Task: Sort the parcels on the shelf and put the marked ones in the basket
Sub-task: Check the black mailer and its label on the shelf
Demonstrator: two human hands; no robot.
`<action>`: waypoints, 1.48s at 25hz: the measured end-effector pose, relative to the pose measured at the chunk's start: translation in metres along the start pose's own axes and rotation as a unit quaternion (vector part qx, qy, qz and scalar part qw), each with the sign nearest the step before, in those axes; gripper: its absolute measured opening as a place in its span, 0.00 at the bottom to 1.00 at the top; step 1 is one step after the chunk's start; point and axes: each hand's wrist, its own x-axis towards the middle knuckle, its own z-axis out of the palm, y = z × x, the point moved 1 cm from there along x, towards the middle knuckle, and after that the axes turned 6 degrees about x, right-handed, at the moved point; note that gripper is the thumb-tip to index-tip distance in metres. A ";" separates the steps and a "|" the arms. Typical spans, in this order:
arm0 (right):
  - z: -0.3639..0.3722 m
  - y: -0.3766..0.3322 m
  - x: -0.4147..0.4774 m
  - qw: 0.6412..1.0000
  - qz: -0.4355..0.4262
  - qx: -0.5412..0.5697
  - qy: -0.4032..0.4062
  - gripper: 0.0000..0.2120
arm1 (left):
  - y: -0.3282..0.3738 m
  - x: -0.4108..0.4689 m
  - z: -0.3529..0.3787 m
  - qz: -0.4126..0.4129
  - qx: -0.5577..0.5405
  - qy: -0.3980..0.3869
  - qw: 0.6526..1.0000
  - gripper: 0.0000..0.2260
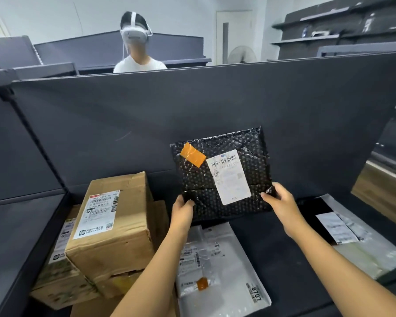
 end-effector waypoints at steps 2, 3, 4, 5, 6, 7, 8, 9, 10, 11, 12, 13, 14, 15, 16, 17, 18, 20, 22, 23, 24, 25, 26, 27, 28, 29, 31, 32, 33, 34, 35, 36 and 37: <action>0.003 0.015 0.001 0.998 0.054 0.013 -0.006 0.11 | -0.015 -0.003 -0.001 -0.067 0.062 0.010 0.996 0.20; 0.005 0.024 0.000 0.996 0.084 0.012 -0.012 0.10 | -0.023 -0.005 -0.002 -0.085 0.093 0.009 0.992 0.21; 0.007 0.033 -0.001 0.994 0.109 0.013 -0.022 0.10 | -0.031 -0.007 -0.003 -0.094 0.118 0.008 0.989 0.21; 0.009 0.042 -0.003 0.990 0.134 0.016 -0.030 0.09 | -0.039 -0.009 -0.005 -0.101 0.135 0.010 0.986 0.20; 0.012 0.049 -0.004 0.987 0.154 0.023 -0.036 0.09 | -0.046 -0.010 -0.007 -0.107 0.144 0.013 0.984 0.19; 0.015 0.056 -0.006 0.984 0.169 0.022 -0.040 0.09 | -0.052 -0.012 -0.008 -0.116 0.150 0.018 0.982 0.18; 0.018 0.061 -0.007 0.983 0.180 0.019 -0.043 0.10 | -0.059 -0.012 -0.009 -0.125 0.157 0.021 0.979 0.18; 0.021 0.067 -0.009 0.981 0.187 0.016 -0.046 0.11 | -0.065 -0.013 -0.009 -0.130 0.164 0.026 0.977 0.18; 0.025 0.071 -0.010 0.980 0.192 0.018 -0.047 0.11 | -0.071 -0.014 -0.009 -0.131 0.170 0.029 0.976 0.19; 0.028 0.076 -0.012 0.979 0.198 0.020 -0.048 0.12 | -0.077 -0.015 -0.009 -0.131 0.171 0.029 0.976 0.20; 0.029 0.082 -0.015 0.977 0.204 0.019 -0.049 0.12 | -0.081 -0.018 -0.008 -0.141 0.168 0.029 0.975 0.20; 0.032 0.089 -0.017 0.975 0.215 0.018 -0.053 0.12 | -0.086 -0.021 -0.006 -0.154 0.172 0.027 0.973 0.19; 0.034 0.097 -0.020 0.972 0.227 0.016 -0.056 0.11 | -0.092 -0.024 -0.004 -0.163 0.187 0.032 0.968 0.19; 0.036 0.105 -0.023 0.969 0.239 0.015 -0.059 0.11 | -0.097 -0.026 -0.002 -0.160 0.209 0.038 0.964 0.20; 0.038 0.113 -0.025 0.966 0.250 0.014 -0.062 0.11 | -0.101 -0.029 0.000 -0.162 0.233 0.037 0.958 0.21; 0.040 0.121 -0.027 0.963 0.260 0.011 -0.064 0.11 | -0.106 -0.031 0.002 -0.163 0.259 0.029 0.952 0.23; 0.041 0.129 -0.028 0.961 0.268 0.009 -0.066 0.11 | -0.111 -0.033 0.004 -0.167 0.286 0.019 0.943 0.26; 0.043 0.142 -0.030 0.958 0.278 0.007 -0.067 0.11 | -0.122 -0.039 0.007 -0.170 0.355 -0.007 0.919 0.33; 0.047 0.158 -0.030 0.957 0.283 0.004 -0.067 0.10 | -0.139 -0.043 0.010 -0.155 0.440 -0.034 0.884 0.35; 0.049 0.165 -0.031 0.956 0.287 0.003 -0.067 0.09 | -0.147 -0.044 0.011 -0.139 0.478 -0.042 0.866 0.34; 0.051 0.173 -0.032 0.954 0.293 -0.002 -0.068 0.08 | -0.155 -0.046 0.013 -0.126 0.505 -0.048 0.852 0.34; 0.053 0.181 -0.034 0.951 0.301 -0.010 -0.070 0.07 | -0.161 -0.048 0.015 -0.115 0.527 -0.057 0.840 0.34; 0.055 0.188 -0.036 0.949 0.307 -0.014 -0.074 0.07 | -0.165 -0.050 0.017 -0.108 0.547 -0.067 0.828 0.33; 0.058 0.194 -0.036 0.948 0.309 -0.023 -0.079 0.07 | -0.170 -0.051 0.018 -0.102 0.564 -0.078 0.816 0.32; 0.060 0.197 -0.036 0.949 0.302 -0.039 -0.084 0.07 | -0.173 -0.052 0.020 -0.100 0.575 -0.093 0.806 0.32; 0.062 0.200 -0.034 0.951 0.288 -0.064 -0.087 0.07 | -0.176 -0.051 0.020 -0.104 0.573 -0.109 0.805 0.32; 0.068 0.202 -0.028 0.951 0.264 -0.126 -0.100 0.04 | -0.182 -0.047 0.019 -0.135 0.534 -0.142 0.823 0.32; 0.070 0.204 -0.026 0.947 0.260 -0.158 -0.106 0.04 | -0.183 -0.044 0.018 -0.147 0.518 -0.157 0.828 0.31; 0.071 0.206 -0.024 0.940 0.260 -0.191 -0.110 0.05 | -0.183 -0.041 0.018 -0.153 0.514 -0.170 0.827 0.31; 0.072 0.207 -0.024 0.931 0.265 -0.223 -0.114 0.06 | -0.183 -0.038 0.018 -0.157 0.518 -0.182 0.821 0.31; 0.073 0.208 -0.024 0.922 0.275 -0.247 -0.115 0.08 | -0.181 -0.035 0.018 -0.162 0.526 -0.191 0.813 0.31; 0.074 0.208 -0.024 0.915 0.287 -0.260 -0.117 0.10 | -0.179 -0.031 0.018 -0.169 0.532 -0.198 0.806 0.31; 0.075 0.208 -0.024 0.908 0.297 -0.269 -0.118 0.12 | -0.177 -0.029 0.018 -0.176 0.536 -0.204 0.800 0.30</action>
